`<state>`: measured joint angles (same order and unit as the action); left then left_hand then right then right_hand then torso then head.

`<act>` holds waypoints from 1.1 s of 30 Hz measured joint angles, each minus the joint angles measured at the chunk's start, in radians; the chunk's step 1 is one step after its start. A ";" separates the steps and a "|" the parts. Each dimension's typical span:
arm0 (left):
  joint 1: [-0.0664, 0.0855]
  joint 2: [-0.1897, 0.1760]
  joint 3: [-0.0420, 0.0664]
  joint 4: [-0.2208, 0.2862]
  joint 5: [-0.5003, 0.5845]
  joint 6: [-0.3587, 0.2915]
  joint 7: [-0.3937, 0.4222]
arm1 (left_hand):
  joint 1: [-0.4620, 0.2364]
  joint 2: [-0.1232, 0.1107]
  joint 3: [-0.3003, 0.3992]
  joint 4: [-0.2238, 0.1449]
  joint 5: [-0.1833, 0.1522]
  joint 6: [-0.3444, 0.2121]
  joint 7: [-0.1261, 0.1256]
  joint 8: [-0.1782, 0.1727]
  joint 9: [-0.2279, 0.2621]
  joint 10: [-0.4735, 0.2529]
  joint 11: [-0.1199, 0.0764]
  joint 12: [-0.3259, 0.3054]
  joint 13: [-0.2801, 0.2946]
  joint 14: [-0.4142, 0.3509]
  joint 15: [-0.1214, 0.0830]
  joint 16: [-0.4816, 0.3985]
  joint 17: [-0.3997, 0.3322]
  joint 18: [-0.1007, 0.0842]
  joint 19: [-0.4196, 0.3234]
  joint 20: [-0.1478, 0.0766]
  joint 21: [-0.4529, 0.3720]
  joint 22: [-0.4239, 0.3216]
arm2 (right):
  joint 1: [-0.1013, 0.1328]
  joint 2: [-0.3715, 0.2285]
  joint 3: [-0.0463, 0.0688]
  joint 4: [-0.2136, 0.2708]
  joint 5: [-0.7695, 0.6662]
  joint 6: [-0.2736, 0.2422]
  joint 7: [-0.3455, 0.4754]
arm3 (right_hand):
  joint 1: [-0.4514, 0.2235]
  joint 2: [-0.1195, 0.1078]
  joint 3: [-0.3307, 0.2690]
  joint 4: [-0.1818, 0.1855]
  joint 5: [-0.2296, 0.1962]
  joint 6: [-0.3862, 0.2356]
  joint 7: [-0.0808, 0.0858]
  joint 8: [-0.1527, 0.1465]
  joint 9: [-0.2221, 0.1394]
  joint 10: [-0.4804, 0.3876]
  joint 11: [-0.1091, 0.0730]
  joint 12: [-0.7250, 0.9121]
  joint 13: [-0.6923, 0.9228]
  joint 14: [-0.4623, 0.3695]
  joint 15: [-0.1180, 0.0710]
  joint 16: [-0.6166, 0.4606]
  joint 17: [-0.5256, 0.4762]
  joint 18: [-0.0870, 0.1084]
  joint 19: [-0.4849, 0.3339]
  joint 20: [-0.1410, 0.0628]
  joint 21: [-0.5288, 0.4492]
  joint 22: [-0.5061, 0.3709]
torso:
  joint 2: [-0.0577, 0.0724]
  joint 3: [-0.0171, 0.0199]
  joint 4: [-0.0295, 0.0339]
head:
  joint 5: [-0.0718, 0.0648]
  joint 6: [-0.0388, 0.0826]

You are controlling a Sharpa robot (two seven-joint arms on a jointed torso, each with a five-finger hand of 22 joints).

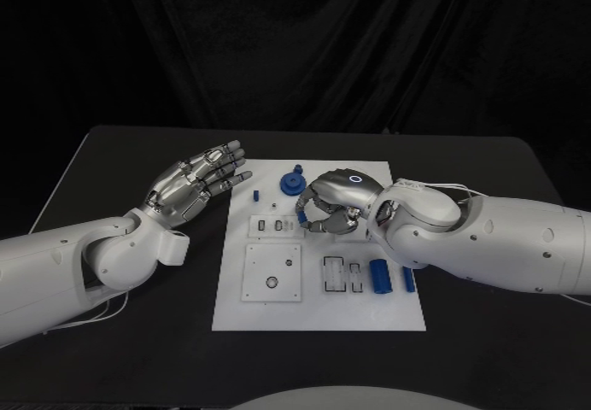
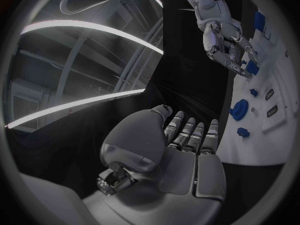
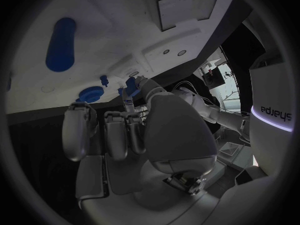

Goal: Assemble the parts on the task board

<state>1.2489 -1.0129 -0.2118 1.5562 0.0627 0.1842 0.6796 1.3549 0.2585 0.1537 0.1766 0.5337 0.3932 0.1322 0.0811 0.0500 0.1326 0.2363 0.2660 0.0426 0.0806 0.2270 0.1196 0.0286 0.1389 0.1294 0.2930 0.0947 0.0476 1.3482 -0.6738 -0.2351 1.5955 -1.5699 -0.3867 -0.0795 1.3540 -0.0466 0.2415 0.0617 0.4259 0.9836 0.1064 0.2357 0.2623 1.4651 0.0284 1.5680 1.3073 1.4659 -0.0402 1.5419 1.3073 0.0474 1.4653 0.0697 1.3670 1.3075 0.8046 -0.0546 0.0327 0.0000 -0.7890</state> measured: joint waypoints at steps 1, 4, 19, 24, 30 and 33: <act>0.000 0.000 0.000 0.000 0.000 0.000 0.000 | 0.000 0.000 0.000 0.000 0.000 0.000 0.000 0.000 0.000 0.000 0.000 0.000 0.000 0.000 0.000 0.000 0.000 0.000 0.000 0.000 0.000 0.000 | -0.001 0.007 0.000 -0.006 -0.005 0.003 -0.004 | 0.000 0.000 0.000 0.000 0.000 0.000 0.000 0.000 0.000 0.000 0.000 0.000 0.000 0.000 0.000 0.000 0.000 0.000 0.000 0.000 0.000 0.000 | 0.000 0.0000 0.0001 | 0.000 0.000; 0.000 0.000 0.000 0.000 0.000 0.000 0.000 | 0.000 0.000 0.000 0.000 0.000 0.000 0.000 0.000 0.000 0.000 0.000 0.000 0.000 0.000 0.000 0.000 0.000 0.000 0.000 0.000 0.000 0.000 | -0.003 0.022 0.000 -0.019 -0.016 0.009 -0.012 | 0.000 0.000 -0.001 -0.001 0.001 0.000 0.000 0.002 0.000 0.000 0.000 0.000 0.000 0.000 0.000 0.000 0.000 0.000 0.000 0.000 0.000 0.000 | 0.000 0.0000 0.0002 | 0.001 -0.002; 0.000 0.003 0.000 -0.003 0.000 0.001 0.000 | -0.004 0.004 0.003 0.003 0.000 0.000 0.000 0.000 0.000 0.000 0.000 0.000 0.000 0.000 0.000 0.000 0.000 0.000 0.000 0.000 0.000 0.000 | -0.016 0.059 0.000 -0.045 -0.045 0.029 -0.031 | -0.026 -0.003 -0.001 -0.001 -0.032 -0.012 -0.010 0.016 0.000 0.000 0.000 0.000 0.000 0.000 0.000 -0.005 0.000 0.000 -0.002 -0.002 -0.015 0.000 | 0.000 0.0002 -0.0014 | 0.005 -0.007; -0.001 0.006 0.000 -0.006 0.000 0.002 0.000 | -0.004 0.004 0.003 0.003 0.000 0.000 0.000 0.000 0.000 0.000 0.000 0.000 0.000 0.000 0.000 0.000 0.000 0.000 0.000 0.000 0.000 0.000 | -0.018 0.062 0.000 -0.048 -0.049 0.035 -0.040 | -0.037 0.000 0.006 -0.008 -0.059 -0.036 0.004 -0.002 0.074 0.000 0.000 0.000 0.000 0.000 0.000 -0.012 0.000 0.000 -0.009 0.002 -0.036 0.000 | -0.001 0.0006 -0.0005 | 0.004 -0.010; -0.005 0.008 0.000 -0.008 0.000 0.005 0.000 | -0.004 0.004 0.006 0.000 0.000 0.000 0.000 0.000 0.000 0.000 0.000 0.000 0.000 0.000 0.000 0.000 0.000 0.000 0.000 0.000 0.000 0.000 | -0.021 0.065 0.000 -0.051 -0.057 0.041 -0.049 | -0.046 -0.001 0.009 -0.011 -0.080 -0.054 0.012 -0.017 0.076 0.000 0.000 0.000 0.000 0.000 0.000 -0.020 0.000 0.000 -0.013 0.005 -0.046 0.000 | -0.001 0.0007 0.0000 | 0.003 -0.013; -0.008 0.008 0.000 -0.009 0.000 0.006 0.000 | -0.004 0.004 0.006 0.000 0.000 0.000 0.000 0.000 0.000 0.000 0.000 0.000 0.000 0.000 0.000 0.000 0.000 0.000 0.000 0.000 0.000 0.000 | -0.022 0.067 0.000 -0.054 -0.061 0.044 -0.054 | -0.046 -0.006 0.011 -0.014 -0.086 -0.059 0.011 -0.021 0.072 0.004 0.004 0.000 0.000 0.001 0.005 -0.020 0.000 0.000 -0.015 0.007 -0.046 0.000 | -0.001 0.0006 0.0000 | 0.002 -0.014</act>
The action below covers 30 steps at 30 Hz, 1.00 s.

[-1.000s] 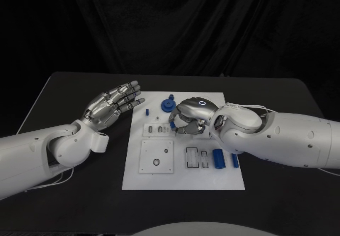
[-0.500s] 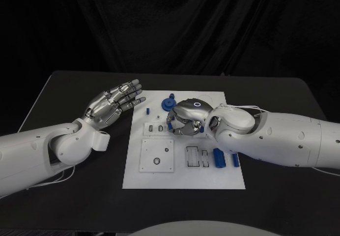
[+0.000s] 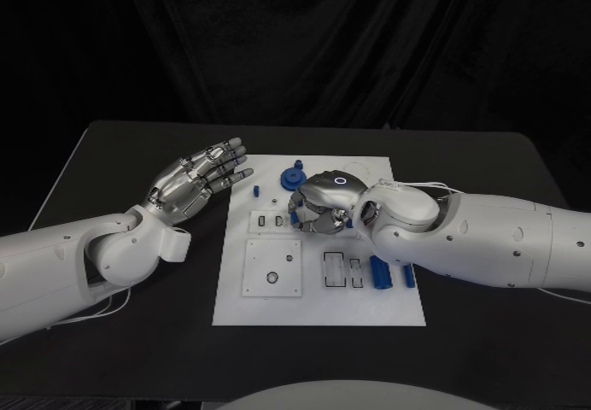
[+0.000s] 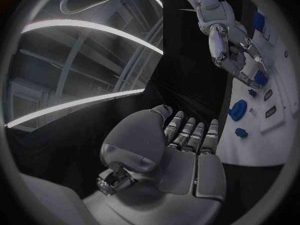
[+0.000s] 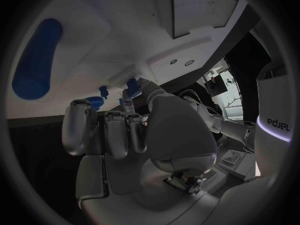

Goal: Assemble the parts on the task board

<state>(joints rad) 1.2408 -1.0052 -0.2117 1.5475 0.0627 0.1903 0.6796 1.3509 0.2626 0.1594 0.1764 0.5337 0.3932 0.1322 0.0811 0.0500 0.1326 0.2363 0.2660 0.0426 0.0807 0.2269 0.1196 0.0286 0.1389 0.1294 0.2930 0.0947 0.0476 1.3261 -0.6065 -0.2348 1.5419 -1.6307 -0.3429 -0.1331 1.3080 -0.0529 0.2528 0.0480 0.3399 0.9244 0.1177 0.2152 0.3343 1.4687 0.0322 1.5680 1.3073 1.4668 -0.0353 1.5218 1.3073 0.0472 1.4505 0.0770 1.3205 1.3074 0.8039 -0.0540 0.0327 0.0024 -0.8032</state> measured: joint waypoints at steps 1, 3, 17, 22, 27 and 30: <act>-0.001 0.000 0.000 0.000 0.000 0.000 0.000 | 0.000 0.000 0.000 0.000 0.000 0.000 0.000 0.000 0.000 0.000 0.000 0.000 0.000 0.000 0.000 0.000 0.000 0.000 0.000 0.000 0.000 0.000 | 0.000 0.001 0.000 -0.001 -0.001 0.001 -0.001 | 0.003 -0.003 0.000 0.000 -0.002 -0.003 0.001 -0.002 0.000 0.000 0.000 0.000 0.000 -0.001 0.002 0.000 0.000 0.000 -0.002 0.002 0.000 0.000 | 0.000 0.0000 0.0000 | 0.000 0.000; -0.003 0.000 0.000 0.000 0.000 0.001 0.000 | 0.000 0.000 0.000 0.000 0.000 0.000 0.000 0.000 0.000 0.000 0.000 0.000 0.000 0.000 0.000 0.000 0.000 0.000 0.000 0.000 0.000 0.000 | -0.001 0.002 0.000 -0.002 -0.003 0.002 -0.003 | 0.003 -0.003 0.000 0.000 -0.008 -0.005 0.003 -0.006 -0.002 -0.004 0.004 0.000 0.000 -0.001 0.002 0.000 0.000 0.000 -0.002 0.002 -0.008 0.000 | 0.000 0.0000 -0.0001 | 0.000 -0.001; -0.008 0.000 0.000 -0.002 0.000 0.004 0.000 | 0.000 0.000 0.000 0.000 0.000 0.000 0.000 0.000 0.000 0.000 0.000 0.000 0.000 0.000 0.000 0.000 0.000 0.000 0.000 0.000 0.000 0.000 | -0.007 0.009 0.000 -0.010 -0.015 0.014 -0.009 | -0.007 -0.022 -0.012 -0.008 -0.137 -0.068 0.022 -0.068 -0.027 -0.004 0.018 -0.008 0.001 -0.001 0.017 -0.009 0.000 0.000 -0.012 0.012 -0.025 0.000 | 0.000 0.0000 -0.0004 | 0.001 -0.006; -0.008 -0.001 0.000 -0.002 0.000 0.004 0.000 | 0.000 0.000 0.000 0.000 0.000 0.000 0.000 0.000 0.000 0.000 0.000 0.000 0.000 0.000 0.000 0.000 0.000 0.000 0.000 0.000 0.000 0.000 | -0.007 0.008 0.001 -0.010 -0.019 0.017 -0.009 | -0.008 -0.031 -0.031 -0.008 -0.181 -0.125 0.025 -0.105 -0.049 -0.004 0.018 -0.020 0.001 -0.001 0.017 -0.019 0.000 0.016 -0.016 0.016 -0.047 0.000 | 0.000 0.0000 -0.0004 | 0.001 -0.007; -0.009 -0.002 0.000 -0.001 0.000 0.005 0.000 | 0.000 0.000 0.000 0.000 0.000 0.000 0.000 0.000 0.000 0.000 0.000 0.000 0.000 0.000 0.000 0.000 0.000 0.000 0.000 0.000 0.000 0.000 | -0.008 0.002 0.001 -0.010 -0.022 0.013 -0.005 | -0.013 -0.037 -0.052 0.004 -0.214 -0.154 0.022 -0.123 -0.066 -0.004 0.018 -0.023 0.001 -0.001 0.017 -0.019 0.000 0.016 -0.019 0.012 -0.052 0.001 | 0.000 -0.0001 -0.0004 | 0.002 -0.008; -0.009 -0.005 0.000 0.002 0.000 0.005 0.000 | 0.000 0.000 0.001 0.000 0.000 0.000 0.000 0.000 0.000 0.000 0.000 0.000 0.000 0.000 0.000 0.000 0.000 0.000 0.000 0.000 0.000 0.000 | -0.008 -0.012 0.001 -0.005 -0.023 0.001 0.000 | -0.019 -0.042 -0.070 0.017 -0.241 -0.166 0.019 -0.127 -0.076 -0.004 0.018 -0.027 0.001 -0.001 0.017 -0.019 0.000 0.016 -0.019 0.012 -0.056 0.001 | 0.000 -0.0001 -0.0004 | 0.007 -0.009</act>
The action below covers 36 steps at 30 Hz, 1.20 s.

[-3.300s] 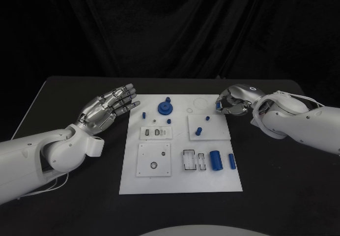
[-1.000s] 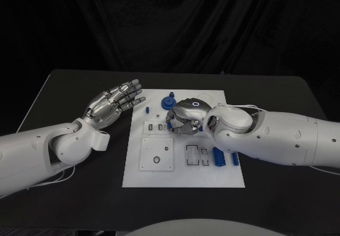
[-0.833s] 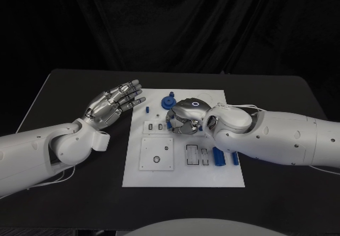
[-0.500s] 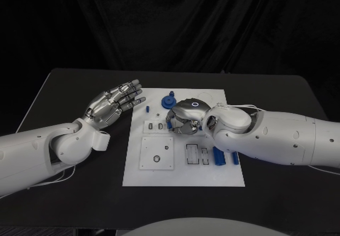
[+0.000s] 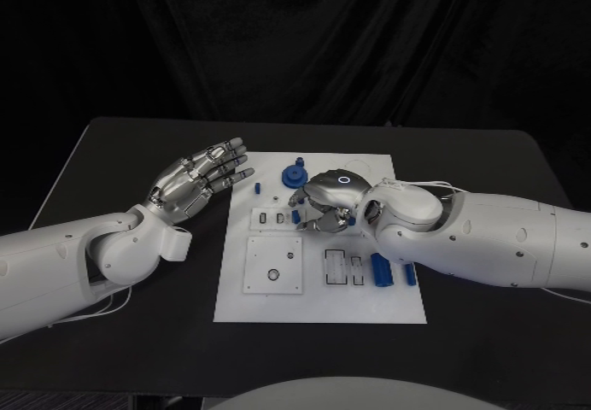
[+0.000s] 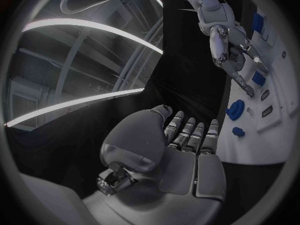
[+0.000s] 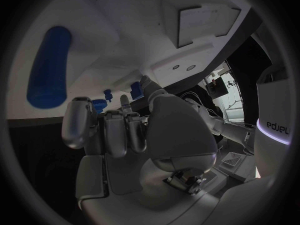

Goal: Assemble the parts on the task board

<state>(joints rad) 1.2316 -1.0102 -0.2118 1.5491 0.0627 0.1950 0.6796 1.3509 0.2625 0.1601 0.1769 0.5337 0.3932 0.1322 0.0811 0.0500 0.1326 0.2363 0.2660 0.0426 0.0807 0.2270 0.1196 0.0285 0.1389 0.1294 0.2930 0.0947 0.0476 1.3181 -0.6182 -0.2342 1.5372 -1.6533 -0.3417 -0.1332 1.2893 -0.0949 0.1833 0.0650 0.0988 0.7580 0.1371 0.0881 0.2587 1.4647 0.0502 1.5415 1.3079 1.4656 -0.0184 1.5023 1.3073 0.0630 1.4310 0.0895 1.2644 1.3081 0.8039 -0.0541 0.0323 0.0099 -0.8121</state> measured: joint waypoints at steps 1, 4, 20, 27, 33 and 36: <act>0.000 -0.003 0.000 0.004 0.000 0.000 0.000 | 0.000 0.000 0.005 0.000 0.000 0.000 0.000 0.000 0.000 0.000 0.000 0.000 0.000 0.000 0.000 0.000 0.000 0.000 0.000 0.000 0.000 0.000 | 0.000 -0.009 0.000 0.005 0.000 -0.009 0.004 | -0.003 -0.003 -0.006 0.006 -0.009 -0.005 -0.004 -0.002 -0.003 0.000 0.000 -0.003 0.000 0.000 0.000 0.000 0.000 0.000 0.000 0.000 -0.002 0.000 | 0.000 0.0000 0.0000 | 0.002 -0.001; 0.000 -0.011 0.000 0.019 0.000 -0.002 0.000 | -0.005 -0.005 0.009 -0.002 0.000 0.002 0.002 0.000 0.000 0.002 0.002 0.001 0.000 0.004 0.004 0.003 0.000 0.000 0.000 0.000 0.000 0.000 | 0.000 -0.033 0.001 0.020 0.003 -0.037 0.016 | -0.006 -0.006 -0.025 0.025 -0.026 -0.019 -0.011 -0.008 -0.013 0.002 -0.009 -0.007 0.000 0.001 -0.001 -0.001 0.000 0.000 -0.004 -0.004 -0.004 0.000 | 0.000 0.0000 0.0000 | 0.008 0.002; 0.031 -0.040 0.000 0.088 0.000 -0.070 0.000 | -0.044 -0.044 0.066 -0.014 0.016 0.050 0.013 0.018 0.006 0.035 0.023 0.035 0.004 0.067 0.036 0.084 0.015 -0.026 0.127 0.002 0.080 0.033 | 0.055 -0.196 0.000 0.099 0.287 -0.113 0.222 | 0.081 0.042 -0.018 0.096 -0.011 -0.123 -0.010 -0.015 -0.071 -0.211 -0.007 -0.122 0.000 -0.031 0.002 -0.152 0.000 0.040 -0.133 0.004 -0.230 0.000 | -0.015 0.0032 0.0019 | 0.038 0.078; 0.080 -0.032 0.000 0.107 -0.001 -0.124 0.000 | -0.062 -0.062 0.104 -0.012 0.024 0.070 0.024 0.020 0.006 0.114 0.055 0.122 0.017 0.276 0.051 0.312 0.058 -0.048 0.334 -0.006 0.216 0.093 | 0.071 -0.259 -0.007 0.103 0.494 -0.093 0.311 | 0.128 0.081 0.010 0.108 0.099 -0.058 0.011 0.029 -0.067 -0.311 0.011 -0.164 0.000 -0.081 0.020 -0.201 0.000 0.047 -0.183 0.018 -0.321 0.000 | -0.046 0.0136 0.0078 | 0.023 0.074; 0.110 0.000 0.001 0.094 -0.016 -0.161 -0.030 | -0.075 -0.083 0.145 -0.018 0.027 0.131 0.029 0.032 0.012 0.301 0.054 0.283 0.052 0.425 0.016 0.518 0.123 -0.048 0.463 -0.029 0.358 0.167 | 0.072 -0.297 -0.013 0.067 0.684 -0.074 0.376 | 0.121 0.098 0.040 0.142 0.173 -0.005 0.025 0.065 -0.067 -0.324 0.024 -0.164 -0.012 -0.089 0.028 -0.201 0.000 0.047 -0.189 0.025 -0.333 0.000 | -0.085 0.0285 0.0095 | 0.027 0.057; 0.114 0.017 0.000 0.074 -0.030 -0.171 -0.081 | -0.083 -0.092 0.167 -0.023 0.031 0.176 0.034 0.040 0.014 0.371 0.026 0.350 0.078 0.484 -0.015 0.671 0.191 -0.048 0.506 -0.052 0.471 0.235 | 0.071 -0.308 -0.013 0.046 0.782 -0.062 0.403 | 0.107 0.112 0.043 0.176 0.175 0.010 0.029 0.083 -0.067 -0.335 0.034 -0.164 -0.021 -0.100 0.039 -0.206 0.000 0.047 -0.196 0.031 -0.350 0.000 | -0.107 0.0346 0.0022 | 0.041 0.046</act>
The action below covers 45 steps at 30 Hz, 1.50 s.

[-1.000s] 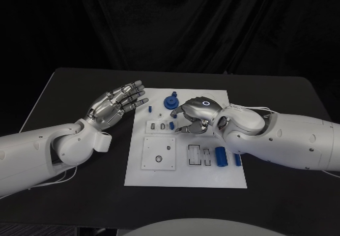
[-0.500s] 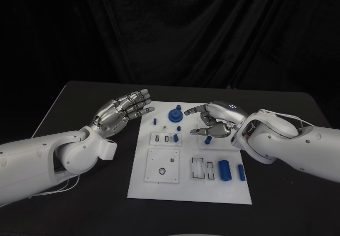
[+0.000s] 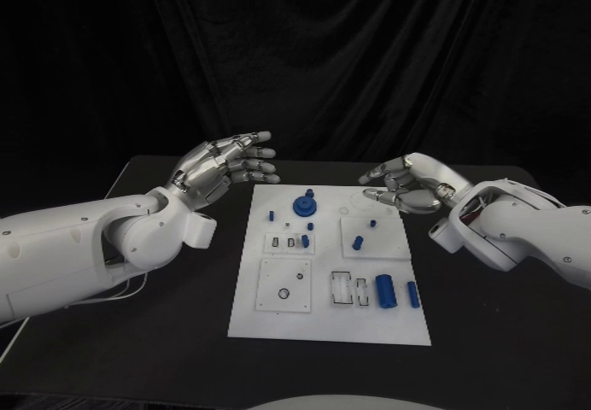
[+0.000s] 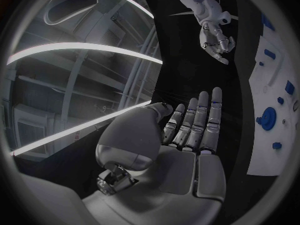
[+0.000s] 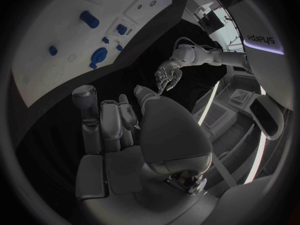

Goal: Assemble the parts on the task board

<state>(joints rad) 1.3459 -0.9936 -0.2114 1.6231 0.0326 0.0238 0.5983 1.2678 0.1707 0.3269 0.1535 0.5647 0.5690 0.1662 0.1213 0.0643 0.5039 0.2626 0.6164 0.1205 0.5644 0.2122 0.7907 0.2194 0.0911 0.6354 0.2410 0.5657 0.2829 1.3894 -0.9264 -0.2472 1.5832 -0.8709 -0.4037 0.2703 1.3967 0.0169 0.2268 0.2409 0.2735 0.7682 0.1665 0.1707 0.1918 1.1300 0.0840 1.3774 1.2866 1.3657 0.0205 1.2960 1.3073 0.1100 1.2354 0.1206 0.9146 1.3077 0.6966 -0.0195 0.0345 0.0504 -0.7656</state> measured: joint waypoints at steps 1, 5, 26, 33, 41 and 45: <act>0.001 0.006 0.000 -0.007 -0.006 -0.001 -0.018 | -0.004 -0.004 0.005 -0.003 0.000 0.022 0.002 0.005 0.002 0.031 -0.012 0.024 0.010 0.026 -0.013 0.058 0.027 0.001 0.010 -0.010 0.045 0.027 | -0.001 -0.004 0.000 -0.006 0.030 0.005 0.008 | -0.002 0.002 0.002 0.008 0.000 0.004 -0.002 0.005 0.000 -0.007 0.000 0.000 -0.004 -0.002 0.002 -0.001 0.000 0.000 -0.003 0.003 -0.005 0.000 | -0.006 0.0015 -0.0023 | 0.004 -0.004; 0.009 0.041 0.000 -0.040 -0.044 -0.001 -0.108 | -0.026 -0.026 0.062 0.004 0.008 0.145 0.021 0.031 0.010 0.144 -0.073 0.096 0.051 0.102 -0.068 0.323 0.165 0.025 -0.004 -0.048 0.329 0.216 | -0.007 -0.023 -0.001 -0.030 0.142 0.031 0.040 | -0.017 0.017 0.002 0.041 0.000 0.007 0.002 0.022 0.000 -0.016 0.005 0.000 -0.014 -0.006 0.006 -0.002 -0.001 0.000 -0.008 0.008 -0.012 0.000 | -0.035 0.0088 -0.0115 | 0.015 -0.014; 0.036 0.151 0.000 -0.110 -0.453 0.071 -0.660 | -0.114 -0.121 0.040 0.091 -0.301 0.220 0.027 0.125 0.022 0.849 -0.130 0.907 1.168 0.893 -0.121 0.784 1.087 0.027 0.357 -0.035 0.860 0.812 | -0.067 -0.037 -0.001 -0.082 0.335 0.136 0.144 | -0.111 0.069 -0.081 0.051 0.098 0.014 -0.005 0.093 -0.001 -0.053 -0.003 -0.004 -0.053 -0.029 0.004 -0.010 -0.024 0.015 -0.015 0.008 -0.034 0.000 | -0.119 0.0497 -0.0436 | 0.053 -0.033; 0.040 0.195 0.000 -0.122 -0.675 0.071 -0.739 | -0.172 -0.107 -0.134 0.132 -0.336 0.285 -0.022 0.179 0.098 0.962 -0.183 0.951 1.188 0.900 -0.177 0.784 1.089 -0.048 0.813 -0.094 0.980 1.025 | -0.083 -0.043 -0.002 -0.093 0.347 0.140 0.146 | -0.110 0.069 -0.081 0.051 0.102 0.014 -0.005 0.097 -0.001 -0.049 0.001 -0.003 -0.050 -0.029 0.004 -0.006 -0.021 0.015 -0.015 0.008 -0.034 0.000 | -0.135 0.0665 -0.0578 | 0.070 -0.040; 0.040 0.269 0.000 -0.161 -0.879 0.079 -0.868 | -0.133 -0.090 -0.146 0.113 -0.329 0.311 -0.041 0.185 0.147 0.962 -0.202 0.951 1.188 0.902 -0.201 0.784 1.089 -0.062 0.829 -0.115 0.983 1.025 | -0.091 -0.046 -0.002 -0.098 0.352 0.140 0.146 | -0.098 0.071 -0.081 0.051 0.113 0.014 -0.005 0.105 -0.001 -0.046 0.004 0.002 -0.049 -0.029 0.004 -0.002 -0.020 0.015 -0.015 0.008 -0.029 0.000 | -0.144 0.0842 -0.0703 | 0.078 -0.072; 0.040 0.306 0.000 -0.196 -0.926 0.091 -0.942 | -0.130 -0.088 -0.147 0.104 -0.329 0.323 -0.054 0.206 0.191 0.960 -0.214 0.951 1.188 0.899 -0.214 0.784 1.089 -0.062 0.828 -0.129 0.983 1.025 | -0.095 -0.046 -0.002 -0.104 0.353 0.140 0.146 | -0.098 0.071 -0.081 0.051 0.117 0.014 -0.005 0.105 -0.001 -0.046 0.004 0.002 -0.049 -0.029 0.004 -0.002 -0.020 0.015 -0.015 0.008 -0.029 0.000 | -0.145 0.0905 -0.0726 | 0.083 -0.083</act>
<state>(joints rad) 1.3862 -0.6880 -0.2113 1.4269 -0.8938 0.1147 -0.3436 1.1375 0.0827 0.1797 0.2577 0.2356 0.8919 0.1125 0.3276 0.2553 1.4634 0.0488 1.5674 1.3081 1.4632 -0.0019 1.5742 1.3082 0.0290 1.4638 0.1121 1.5484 1.3080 1.2941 -0.9722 -0.2490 1.4791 -0.5179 -0.2639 0.4159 1.2991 0.0883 0.1463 0.2924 0.3908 0.7826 0.1612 0.2760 0.1907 1.0843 0.0878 1.3795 1.2376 1.3371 0.0244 1.2943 1.2870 0.1250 1.2205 0.1287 0.8856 1.3075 0.5514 0.0710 -0.0381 0.1334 -0.8487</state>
